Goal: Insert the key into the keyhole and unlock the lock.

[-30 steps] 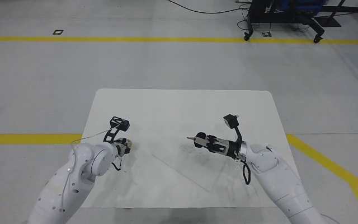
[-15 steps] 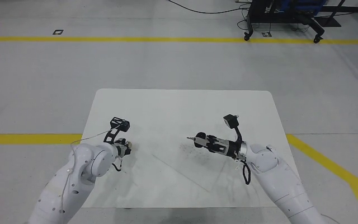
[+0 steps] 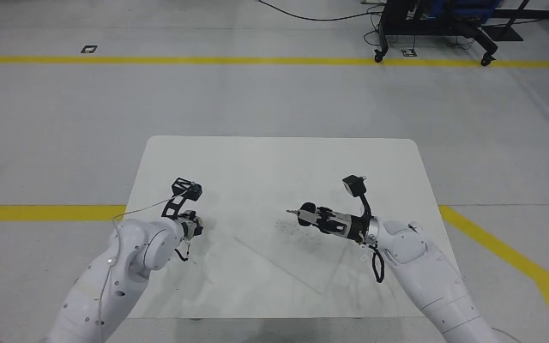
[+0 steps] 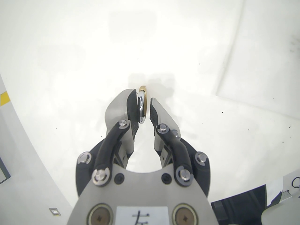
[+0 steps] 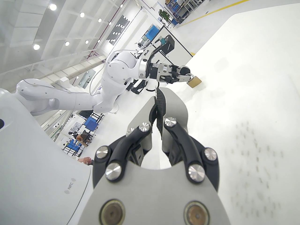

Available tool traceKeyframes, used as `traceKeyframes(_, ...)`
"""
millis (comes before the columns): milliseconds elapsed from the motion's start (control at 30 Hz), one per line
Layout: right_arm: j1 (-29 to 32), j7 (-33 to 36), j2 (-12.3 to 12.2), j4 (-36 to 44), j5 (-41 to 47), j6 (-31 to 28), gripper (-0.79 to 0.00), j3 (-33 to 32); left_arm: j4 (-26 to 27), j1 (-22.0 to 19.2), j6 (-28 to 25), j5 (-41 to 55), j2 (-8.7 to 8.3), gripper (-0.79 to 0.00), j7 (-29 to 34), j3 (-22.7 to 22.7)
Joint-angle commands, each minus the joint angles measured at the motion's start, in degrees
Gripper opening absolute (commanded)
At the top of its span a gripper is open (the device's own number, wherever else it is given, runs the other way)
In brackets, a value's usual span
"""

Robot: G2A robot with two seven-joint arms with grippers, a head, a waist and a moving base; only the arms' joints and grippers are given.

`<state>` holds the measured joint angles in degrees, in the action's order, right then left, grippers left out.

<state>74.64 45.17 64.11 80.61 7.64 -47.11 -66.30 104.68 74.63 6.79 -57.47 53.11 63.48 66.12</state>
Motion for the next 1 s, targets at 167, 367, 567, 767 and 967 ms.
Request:
traceKeyframes(167,0.00,0.00,0.00,0.00,0.00,0.00,-0.785,0.00,-1.10,-0.27,0.89,-1.10,0.36,-0.785,0.01,-0.09)
traceKeyframes(367,0.00,0.00,0.00,0.00,0.00,0.00,-0.785,0.00,-1.26,1.04,1.08,1.56,0.48,-0.785,-1.77,1.89)
traceKeyframes(567,0.00,0.00,0.00,0.00,0.00,0.00,-0.785,0.00,1.33,4.58,-2.00,15.76,0.54,-0.785,-9.76,8.63)
traceKeyframes(767,0.00,0.00,0.00,0.00,0.00,0.00,-0.785,0.00,3.87,8.93,-5.33,21.17,0.26,-0.785,-16.24,14.15)
traceKeyframes(967,0.00,0.00,0.00,0.00,0.00,0.00,-0.785,0.00,3.79,9.00,-5.32,21.95,0.31,-0.785,-16.53,14.14)
